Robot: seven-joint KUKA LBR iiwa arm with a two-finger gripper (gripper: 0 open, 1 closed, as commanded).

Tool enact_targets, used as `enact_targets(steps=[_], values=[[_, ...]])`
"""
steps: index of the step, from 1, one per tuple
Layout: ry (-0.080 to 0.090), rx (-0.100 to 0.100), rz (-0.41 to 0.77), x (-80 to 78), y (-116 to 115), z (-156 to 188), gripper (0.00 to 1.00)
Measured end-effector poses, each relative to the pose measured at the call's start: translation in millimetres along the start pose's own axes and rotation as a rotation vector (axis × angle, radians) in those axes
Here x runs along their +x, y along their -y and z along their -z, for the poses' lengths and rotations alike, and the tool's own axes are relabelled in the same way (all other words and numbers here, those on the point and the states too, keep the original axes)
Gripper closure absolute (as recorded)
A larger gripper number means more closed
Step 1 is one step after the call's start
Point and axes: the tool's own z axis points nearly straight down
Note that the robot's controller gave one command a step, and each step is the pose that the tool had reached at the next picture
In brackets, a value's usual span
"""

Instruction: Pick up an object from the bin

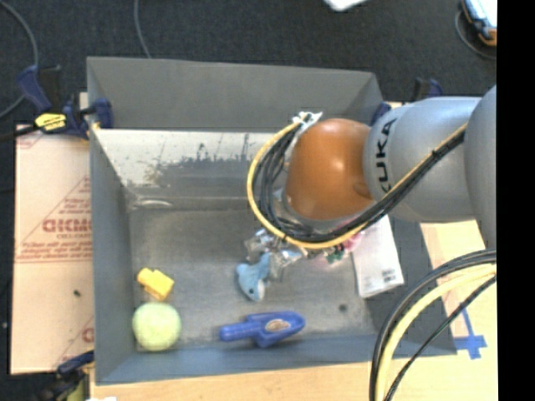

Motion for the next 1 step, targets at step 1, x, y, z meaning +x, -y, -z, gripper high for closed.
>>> enact_targets(steps=[1], values=[[0.0, -0.001, -0.002, 0.0, 0.0, 0.0, 1.0]])
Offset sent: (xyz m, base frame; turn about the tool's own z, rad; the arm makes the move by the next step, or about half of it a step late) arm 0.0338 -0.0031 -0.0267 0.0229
